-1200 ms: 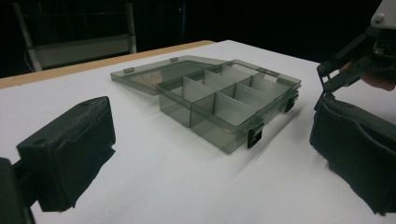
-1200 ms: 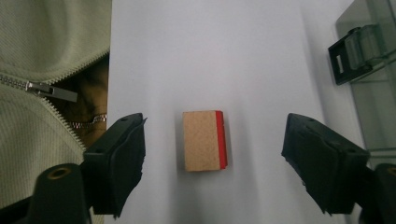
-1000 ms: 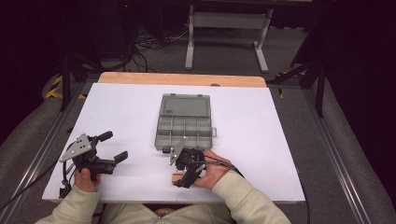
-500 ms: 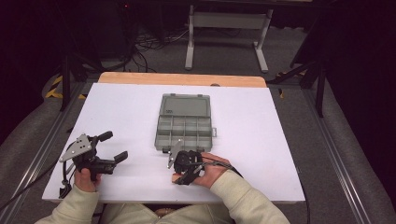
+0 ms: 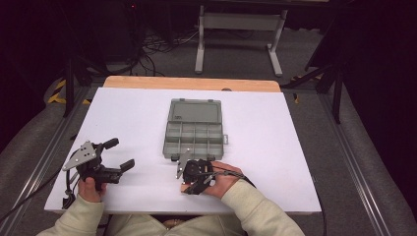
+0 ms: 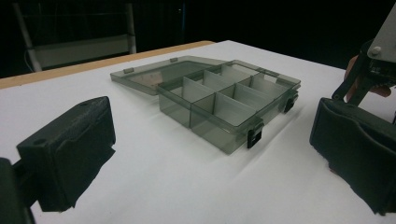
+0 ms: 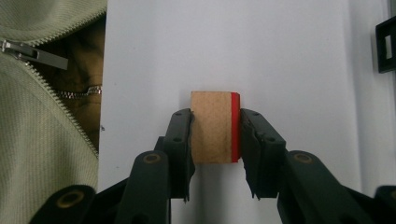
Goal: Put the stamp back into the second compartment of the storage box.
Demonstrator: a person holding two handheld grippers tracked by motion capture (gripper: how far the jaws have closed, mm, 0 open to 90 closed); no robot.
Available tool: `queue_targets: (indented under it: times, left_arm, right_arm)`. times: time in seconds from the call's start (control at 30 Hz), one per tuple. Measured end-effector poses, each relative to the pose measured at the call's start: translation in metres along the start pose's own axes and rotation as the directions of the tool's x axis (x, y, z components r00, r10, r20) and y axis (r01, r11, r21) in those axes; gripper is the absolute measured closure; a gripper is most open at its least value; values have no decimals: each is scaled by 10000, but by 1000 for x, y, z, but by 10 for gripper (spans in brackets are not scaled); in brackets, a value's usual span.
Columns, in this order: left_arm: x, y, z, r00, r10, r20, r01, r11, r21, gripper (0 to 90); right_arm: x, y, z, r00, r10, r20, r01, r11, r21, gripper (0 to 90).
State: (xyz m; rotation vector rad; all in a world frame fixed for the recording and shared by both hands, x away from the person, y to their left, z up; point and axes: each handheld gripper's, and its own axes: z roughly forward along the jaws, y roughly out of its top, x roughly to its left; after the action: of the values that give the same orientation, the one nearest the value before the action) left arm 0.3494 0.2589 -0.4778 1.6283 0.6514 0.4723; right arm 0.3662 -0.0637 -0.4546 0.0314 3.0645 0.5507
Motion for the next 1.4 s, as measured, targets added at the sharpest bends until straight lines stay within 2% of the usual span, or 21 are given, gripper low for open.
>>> queue_targets:
  times: [0.47, 0.83, 1.0, 1.1, 1.4]
  left_arm:
    - [0, 0, 0, 10000, -13, 9, 13, 10000, 12, 9]
    - [1, 0, 0, 10000, 63, 18, -63, 10000, 60, 9]
    - [0, 0, 0, 10000, -13, 25, 13, 10000, 37, 9]
    - [0, 0, 0, 10000, -25, 18, 24, 10000, 19, 9]
    - [0, 0, 0, 10000, -16, 13, 16, 10000, 0, 9]
  right_arm:
    - [-2, 1, -24, 9976, -68, 686, 117, 9974, -711, 654]
    - [-9, 1, -42, 9914, -163, 1298, 352, 9888, -1447, 654]
    - [-12, 3, -47, 9862, -51, 1655, 338, 9846, -1713, 654]
    - [-13, 3, -47, 9854, -47, 1702, 351, 9837, -1762, 654]
    - [-26, 9, -57, 9771, 305, 2104, 174, 9748, -2223, 654]
